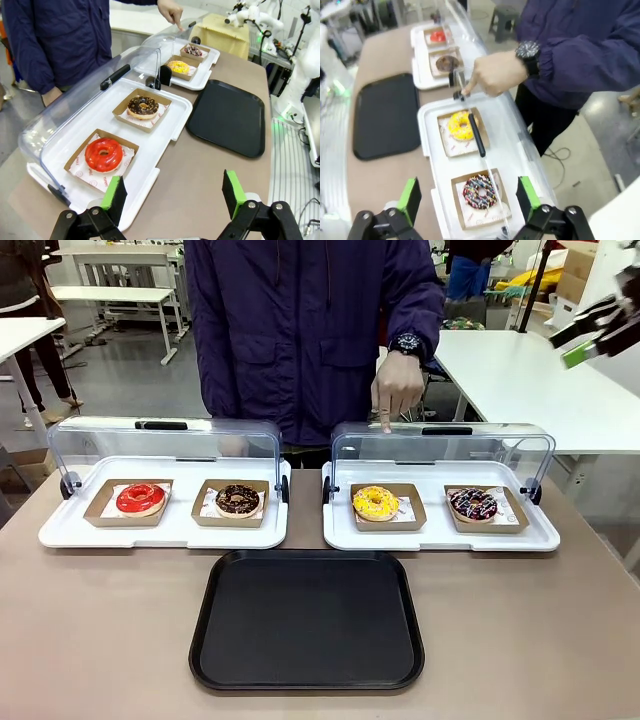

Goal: Move the third donut from the left to the tray.
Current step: Pick up the Paper togo box containing the Donut indicated by the person and place it on the Handle tray.

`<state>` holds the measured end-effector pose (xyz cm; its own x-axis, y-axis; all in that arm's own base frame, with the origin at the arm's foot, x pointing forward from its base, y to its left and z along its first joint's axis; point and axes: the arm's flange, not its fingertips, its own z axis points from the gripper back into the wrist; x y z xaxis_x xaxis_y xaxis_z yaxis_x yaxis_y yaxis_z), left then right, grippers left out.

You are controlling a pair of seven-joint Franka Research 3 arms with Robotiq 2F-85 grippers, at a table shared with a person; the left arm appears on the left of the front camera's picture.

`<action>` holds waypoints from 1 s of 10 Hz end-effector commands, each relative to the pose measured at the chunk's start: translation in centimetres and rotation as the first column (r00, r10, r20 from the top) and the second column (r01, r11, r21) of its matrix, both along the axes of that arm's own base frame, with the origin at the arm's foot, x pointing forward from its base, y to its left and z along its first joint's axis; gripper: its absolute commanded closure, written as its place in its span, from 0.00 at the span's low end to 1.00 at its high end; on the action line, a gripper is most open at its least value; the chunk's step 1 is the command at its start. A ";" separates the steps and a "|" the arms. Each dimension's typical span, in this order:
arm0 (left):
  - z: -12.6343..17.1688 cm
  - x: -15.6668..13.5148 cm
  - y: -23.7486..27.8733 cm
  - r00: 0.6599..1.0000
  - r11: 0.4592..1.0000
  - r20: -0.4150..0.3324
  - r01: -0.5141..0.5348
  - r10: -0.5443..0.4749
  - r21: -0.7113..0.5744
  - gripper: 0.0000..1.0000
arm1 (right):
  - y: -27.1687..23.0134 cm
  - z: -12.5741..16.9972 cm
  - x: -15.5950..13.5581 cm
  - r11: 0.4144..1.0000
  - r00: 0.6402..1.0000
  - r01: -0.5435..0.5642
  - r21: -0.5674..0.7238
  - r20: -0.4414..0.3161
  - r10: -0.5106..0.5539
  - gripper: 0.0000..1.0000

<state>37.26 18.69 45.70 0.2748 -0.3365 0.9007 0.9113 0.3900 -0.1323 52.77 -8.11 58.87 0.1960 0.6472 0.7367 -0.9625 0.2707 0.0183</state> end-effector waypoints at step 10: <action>0.2 0.0 -0.1 1.000 1.000 0.011 0.004 -0.004 -0.008 0.00 | 23.8 -13.5 -7.8 0.852 0.987 -0.054 -0.520 0.102 0.124 0.00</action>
<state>37.30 18.68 45.69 0.2752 -0.3372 0.9003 0.9114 0.3896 -0.1327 44.71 15.34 45.89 0.0037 0.9262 0.3770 -0.9735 0.0895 -0.2103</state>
